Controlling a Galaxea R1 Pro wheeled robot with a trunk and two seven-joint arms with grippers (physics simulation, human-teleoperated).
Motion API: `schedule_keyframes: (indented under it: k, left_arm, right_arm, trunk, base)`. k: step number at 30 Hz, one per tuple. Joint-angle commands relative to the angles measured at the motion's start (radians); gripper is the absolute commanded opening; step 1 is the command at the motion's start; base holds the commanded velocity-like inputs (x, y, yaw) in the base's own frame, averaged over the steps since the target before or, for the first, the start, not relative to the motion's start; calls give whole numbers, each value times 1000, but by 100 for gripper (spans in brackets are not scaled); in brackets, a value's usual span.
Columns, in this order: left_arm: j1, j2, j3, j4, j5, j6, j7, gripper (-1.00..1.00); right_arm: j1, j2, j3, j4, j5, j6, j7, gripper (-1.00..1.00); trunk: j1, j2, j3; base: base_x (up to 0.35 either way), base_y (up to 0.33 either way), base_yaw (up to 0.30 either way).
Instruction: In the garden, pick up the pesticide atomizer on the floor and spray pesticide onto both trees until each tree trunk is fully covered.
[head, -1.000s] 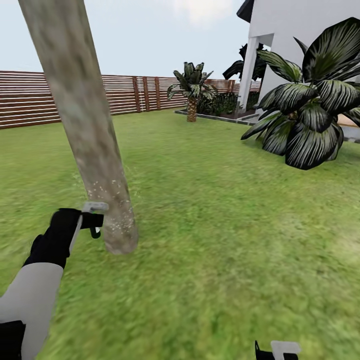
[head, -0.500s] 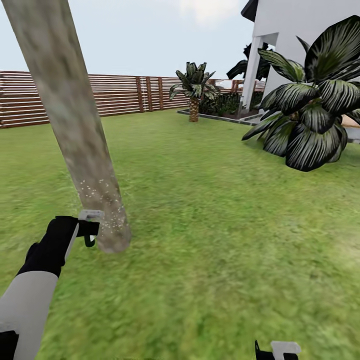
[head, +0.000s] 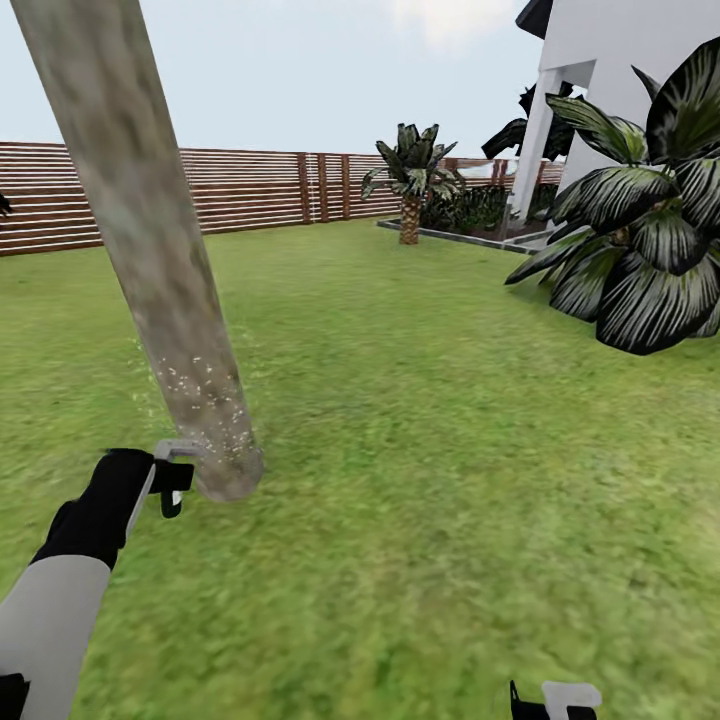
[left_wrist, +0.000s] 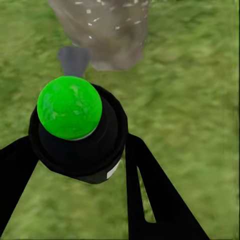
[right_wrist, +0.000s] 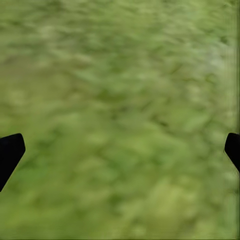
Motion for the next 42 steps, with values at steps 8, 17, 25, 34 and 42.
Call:
schedule_keyframes:
  k: [8, 17, 25, 34, 42]
  left_arm:
    - [0, 42, 9, 54, -10, -3, 1, -100]
    - [6, 29, 5, 124, -3, -71, 3, -100]
    - [61, 69, 12, 134, -7, -128, 5, -100]
    - [65, 67, 13, 134, 1, -154, 5, -100]
    - [100, 65, 11, 188, 6, -275, 3, -100]
  right_arm:
    - [0, 0, 0, 0, 0, 0, 0, 100]
    - [0, 0, 0, 0, 0, 0, 0, 100]
    - [0, 0, 0, 0, 0, 0, 0, 100]
    - [0, 0, -1, 0, 0, 0, 0, 100]
    - [0, 0, 0, 0, 0, 0, 0, 100]
  trunk:
    - [0, 0, 0]
    - [0, 0, 0]
    - [0, 0, 0]
    - [0, 0, 0]
    - [0, 0, 0]
  base:
    - [304, -74, 0]
    - [86, 0, 0]
    - [0, 0, 0]
    - [107, 151, 0]
    - [-162, 62, 0]
